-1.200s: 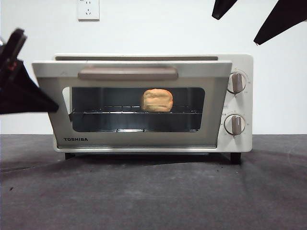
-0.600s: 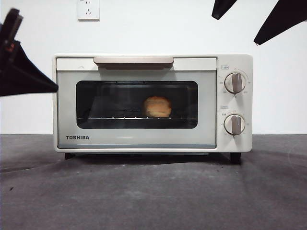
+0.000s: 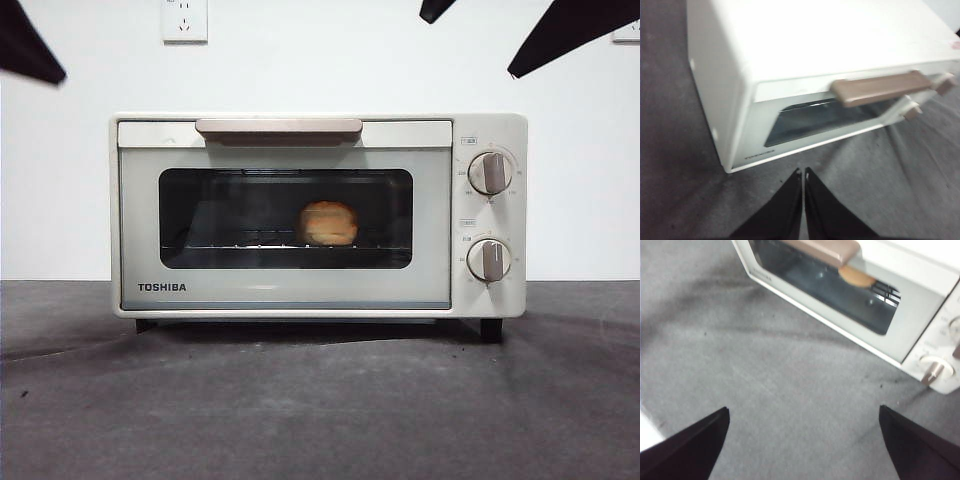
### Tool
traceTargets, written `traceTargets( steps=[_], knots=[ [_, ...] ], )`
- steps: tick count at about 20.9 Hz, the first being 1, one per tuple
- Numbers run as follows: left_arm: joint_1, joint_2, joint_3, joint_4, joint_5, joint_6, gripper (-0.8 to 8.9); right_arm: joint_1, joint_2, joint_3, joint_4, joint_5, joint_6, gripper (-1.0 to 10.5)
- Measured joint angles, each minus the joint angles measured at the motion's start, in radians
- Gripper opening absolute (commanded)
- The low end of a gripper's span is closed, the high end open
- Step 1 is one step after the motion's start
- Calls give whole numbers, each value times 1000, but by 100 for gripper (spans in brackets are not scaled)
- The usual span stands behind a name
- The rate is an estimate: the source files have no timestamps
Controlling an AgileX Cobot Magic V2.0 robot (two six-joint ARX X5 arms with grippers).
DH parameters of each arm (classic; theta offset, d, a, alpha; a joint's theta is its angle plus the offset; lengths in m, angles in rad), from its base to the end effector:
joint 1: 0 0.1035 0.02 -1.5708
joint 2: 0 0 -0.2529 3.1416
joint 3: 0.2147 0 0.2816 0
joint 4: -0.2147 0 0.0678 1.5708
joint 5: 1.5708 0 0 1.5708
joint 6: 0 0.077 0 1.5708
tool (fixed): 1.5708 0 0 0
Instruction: The left arm flap open the oven, the right arm pick bread and place it into oven, the left arm flap close the oven
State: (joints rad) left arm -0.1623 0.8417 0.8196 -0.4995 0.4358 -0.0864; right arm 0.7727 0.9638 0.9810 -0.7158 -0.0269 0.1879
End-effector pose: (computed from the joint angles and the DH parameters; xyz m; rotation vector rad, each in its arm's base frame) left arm 0.2387 -0.0720 0.2774 -0.1541 0.5496 -0.5616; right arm 0.1852 0.1834 0.2828 -0.0897 0.7345 0.6981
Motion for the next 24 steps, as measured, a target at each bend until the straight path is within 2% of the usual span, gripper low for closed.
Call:
traceTargets(
  steps=[4, 6, 12, 20, 21, 22, 23, 24],
  knots=[
    [-45, -55, 115, -199, -7, 71, 16, 0, 0, 0, 29, 0, 0, 476],
    [-66, -84, 139, -248, -8, 88, 16, 0, 0, 0, 29, 0, 0, 476],
    [-91, -159, 147, -312, 5, 97, 16, 0, 0, 0, 29, 0, 0, 476],
    [-91, -164, 148, -322, 6, 97, 17, 0, 0, 0, 29, 0, 0, 467],
    [-91, -164, 148, -322, 6, 96, 17, 0, 0, 0, 29, 0, 0, 427],
    [-91, -164, 148, -322, 6, 96, 17, 0, 0, 0, 29, 0, 1, 239],
    [-91, -164, 148, -322, 6, 97, 17, 0, 0, 0, 29, 0, 2, 175],
    [-91, -164, 148, -322, 6, 96, 17, 0, 0, 0, 29, 0, 2, -1]
  ],
)
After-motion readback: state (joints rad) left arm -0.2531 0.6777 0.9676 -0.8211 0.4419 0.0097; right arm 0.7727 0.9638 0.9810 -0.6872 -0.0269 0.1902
